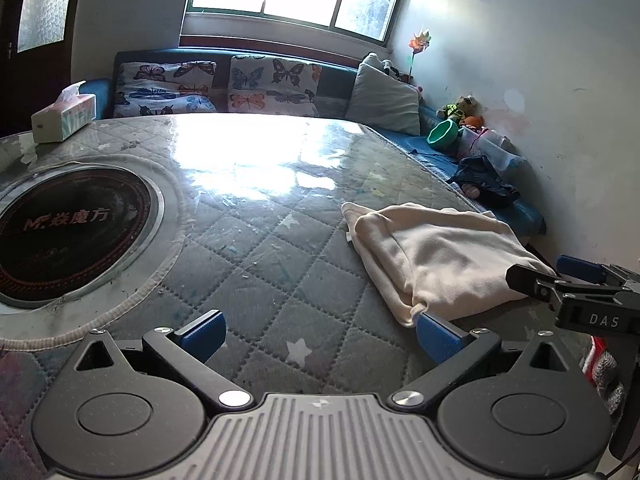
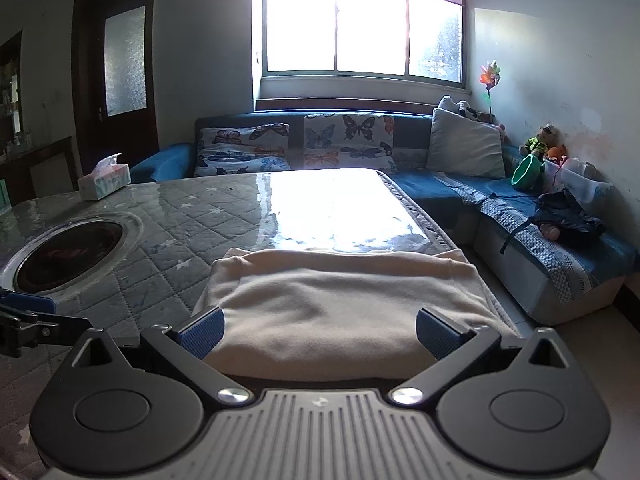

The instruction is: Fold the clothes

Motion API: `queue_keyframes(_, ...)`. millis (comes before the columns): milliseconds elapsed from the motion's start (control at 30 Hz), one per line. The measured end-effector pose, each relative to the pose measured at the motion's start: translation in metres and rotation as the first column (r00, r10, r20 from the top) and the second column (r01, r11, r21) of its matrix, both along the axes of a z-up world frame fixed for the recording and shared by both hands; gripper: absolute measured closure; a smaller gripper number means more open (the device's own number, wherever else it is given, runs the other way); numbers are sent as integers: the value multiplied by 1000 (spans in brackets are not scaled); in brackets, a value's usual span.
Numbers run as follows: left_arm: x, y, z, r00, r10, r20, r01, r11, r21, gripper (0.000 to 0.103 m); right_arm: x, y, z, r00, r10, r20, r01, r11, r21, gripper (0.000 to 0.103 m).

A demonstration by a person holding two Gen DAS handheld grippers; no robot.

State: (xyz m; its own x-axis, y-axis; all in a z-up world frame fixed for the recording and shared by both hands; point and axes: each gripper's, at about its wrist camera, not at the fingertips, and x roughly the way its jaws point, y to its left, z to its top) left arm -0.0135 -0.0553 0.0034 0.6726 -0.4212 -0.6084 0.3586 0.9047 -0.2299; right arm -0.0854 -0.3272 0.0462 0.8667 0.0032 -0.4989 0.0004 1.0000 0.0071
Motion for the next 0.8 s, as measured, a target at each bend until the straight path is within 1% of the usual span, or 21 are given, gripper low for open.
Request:
queue_keyframes(500,-26,-5,4,1000,-26,11,26,1000,-12,0,-29,8,1,1000,-4,21,3,1000,15,0)
queue_keyframes(800,-38,-12,3,999,-40,12,40,999,-15,0,-45,7,-6,1000,-17,20,16,999,34,0)
